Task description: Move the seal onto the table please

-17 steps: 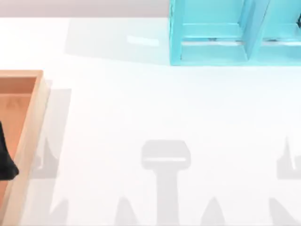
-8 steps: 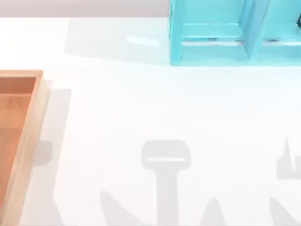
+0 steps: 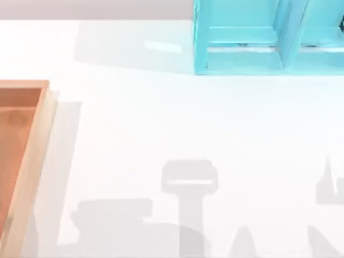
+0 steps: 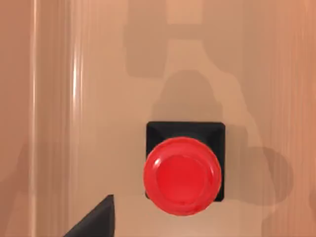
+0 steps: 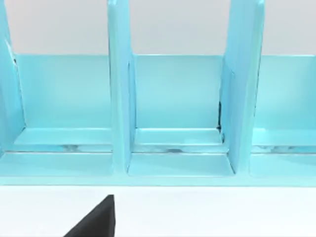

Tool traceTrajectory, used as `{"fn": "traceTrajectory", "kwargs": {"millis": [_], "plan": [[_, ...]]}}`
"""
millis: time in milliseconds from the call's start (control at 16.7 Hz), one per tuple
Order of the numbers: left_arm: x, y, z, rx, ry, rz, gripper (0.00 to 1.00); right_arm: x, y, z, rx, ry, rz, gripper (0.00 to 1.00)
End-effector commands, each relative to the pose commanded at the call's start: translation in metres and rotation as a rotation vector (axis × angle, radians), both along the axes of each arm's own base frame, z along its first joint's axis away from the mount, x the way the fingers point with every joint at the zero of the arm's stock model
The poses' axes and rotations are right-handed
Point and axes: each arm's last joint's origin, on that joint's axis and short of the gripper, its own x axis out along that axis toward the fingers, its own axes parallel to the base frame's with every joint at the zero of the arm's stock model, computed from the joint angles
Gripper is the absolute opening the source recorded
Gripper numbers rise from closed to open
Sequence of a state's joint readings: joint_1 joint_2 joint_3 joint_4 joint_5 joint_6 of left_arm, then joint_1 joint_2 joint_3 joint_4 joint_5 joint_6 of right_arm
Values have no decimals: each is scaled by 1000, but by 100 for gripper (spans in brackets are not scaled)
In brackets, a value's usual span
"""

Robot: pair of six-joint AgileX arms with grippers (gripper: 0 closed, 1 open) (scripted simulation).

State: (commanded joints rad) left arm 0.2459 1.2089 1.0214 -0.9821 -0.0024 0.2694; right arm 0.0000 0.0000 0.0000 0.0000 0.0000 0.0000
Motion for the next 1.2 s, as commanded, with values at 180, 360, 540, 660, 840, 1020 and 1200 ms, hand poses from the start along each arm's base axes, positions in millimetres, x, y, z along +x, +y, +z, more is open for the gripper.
{"fn": "traceTrajectory", "kwargs": {"millis": [180, 360, 540, 660, 840, 1020, 1200], "plan": [[29, 19, -3, -43, 205, 1, 100, 0, 0, 0, 0, 0, 0, 100], [48, 34, -6, -79, 335, 1, 100, 0, 0, 0, 0, 0, 0, 100], [55, 40, -9, -96, 387, 3, 100, 0, 0, 0, 0, 0, 0, 100], [56, 41, -10, -97, 389, 3, 100, 0, 0, 0, 0, 0, 0, 100], [56, 39, -9, -95, 387, -1, 100, 0, 0, 0, 0, 0, 0, 100], [57, 40, -22, -99, 395, 3, 100, 0, 0, 0, 0, 0, 0, 100], [60, 42, -53, -97, 388, 3, 100, 0, 0, 0, 0, 0, 0, 100]]}}
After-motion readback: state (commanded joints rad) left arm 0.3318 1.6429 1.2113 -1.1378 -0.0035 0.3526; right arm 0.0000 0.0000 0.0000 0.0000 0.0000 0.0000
